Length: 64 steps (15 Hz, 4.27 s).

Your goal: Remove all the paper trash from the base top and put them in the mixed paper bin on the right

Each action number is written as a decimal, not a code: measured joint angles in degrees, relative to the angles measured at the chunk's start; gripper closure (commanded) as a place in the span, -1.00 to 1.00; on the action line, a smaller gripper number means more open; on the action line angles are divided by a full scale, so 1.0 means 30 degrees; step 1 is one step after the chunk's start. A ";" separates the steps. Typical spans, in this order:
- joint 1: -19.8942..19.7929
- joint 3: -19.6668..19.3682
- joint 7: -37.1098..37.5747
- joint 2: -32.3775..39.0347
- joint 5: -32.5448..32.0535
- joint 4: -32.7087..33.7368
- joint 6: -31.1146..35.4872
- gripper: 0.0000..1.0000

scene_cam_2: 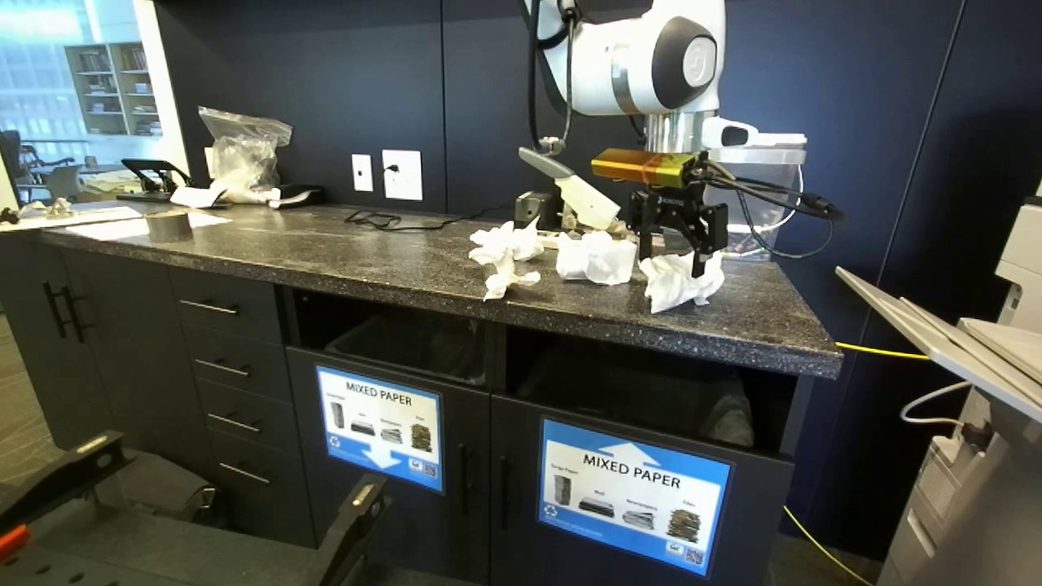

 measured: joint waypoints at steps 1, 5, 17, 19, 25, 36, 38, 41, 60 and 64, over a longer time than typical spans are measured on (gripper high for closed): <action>-0.0076 0.0057 0.0014 0.0344 0.0028 0.0341 -0.0079 -1.00; -0.0230 0.0088 0.0134 0.1515 0.0030 0.1529 -0.0282 -1.00; -0.0352 0.0007 0.0168 0.2684 -0.0200 0.3289 -0.1701 0.76; -0.0338 0.0006 0.0161 0.2739 -0.0412 0.3470 -0.2453 0.75; 0.0024 0.0057 -0.0751 0.2606 -0.1486 0.3553 -0.4103 0.71; 0.1239 0.0402 -0.3882 -0.1143 -0.2548 -0.3189 -0.1648 0.73; 0.1302 0.0414 -0.4415 -0.2008 -0.2770 -0.5127 0.0553 0.73; 0.1297 0.0501 -0.5015 -0.3017 -0.2823 -0.7893 0.4111 0.73; -0.2408 0.6084 -0.6652 -0.3539 -0.2771 -1.5804 1.4779 0.73; -0.3163 0.6507 -0.6656 -0.1985 -0.4489 -1.5842 1.7561 0.73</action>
